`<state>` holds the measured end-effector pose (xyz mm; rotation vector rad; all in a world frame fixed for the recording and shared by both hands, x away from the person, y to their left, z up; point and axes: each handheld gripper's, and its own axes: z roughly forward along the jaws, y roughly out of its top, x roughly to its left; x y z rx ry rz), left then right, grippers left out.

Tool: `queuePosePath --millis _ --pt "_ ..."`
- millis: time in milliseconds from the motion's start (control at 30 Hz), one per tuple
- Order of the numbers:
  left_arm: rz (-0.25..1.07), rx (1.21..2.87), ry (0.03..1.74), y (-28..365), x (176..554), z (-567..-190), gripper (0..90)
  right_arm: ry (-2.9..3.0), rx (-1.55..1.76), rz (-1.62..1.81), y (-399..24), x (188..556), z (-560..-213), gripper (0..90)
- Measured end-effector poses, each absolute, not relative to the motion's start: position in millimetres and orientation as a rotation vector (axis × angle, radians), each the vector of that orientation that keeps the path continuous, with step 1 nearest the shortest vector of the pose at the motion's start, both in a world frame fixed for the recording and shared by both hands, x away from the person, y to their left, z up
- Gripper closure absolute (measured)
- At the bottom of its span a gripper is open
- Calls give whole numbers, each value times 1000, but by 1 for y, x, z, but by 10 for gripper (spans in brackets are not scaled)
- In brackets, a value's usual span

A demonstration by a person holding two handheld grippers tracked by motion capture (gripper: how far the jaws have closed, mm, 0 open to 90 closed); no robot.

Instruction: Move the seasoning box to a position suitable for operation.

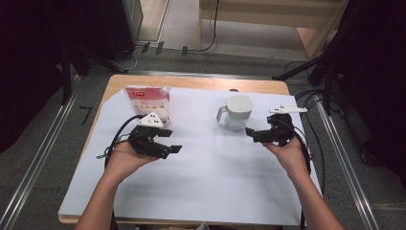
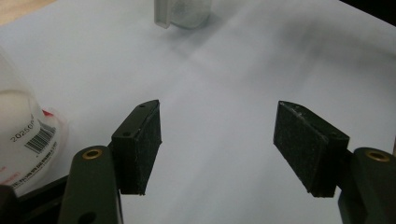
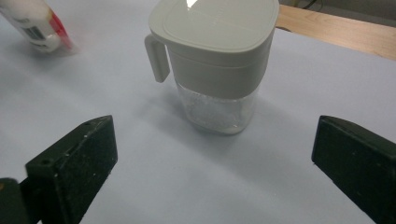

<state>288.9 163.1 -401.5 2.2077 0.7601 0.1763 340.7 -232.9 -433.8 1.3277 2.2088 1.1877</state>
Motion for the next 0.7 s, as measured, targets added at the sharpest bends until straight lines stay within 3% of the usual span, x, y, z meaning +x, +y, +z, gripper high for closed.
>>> queuePosePath --millis 700 --pt "164 2207 750 162 290 -403 336 2149 1439 1124 -206 373 -464 0"
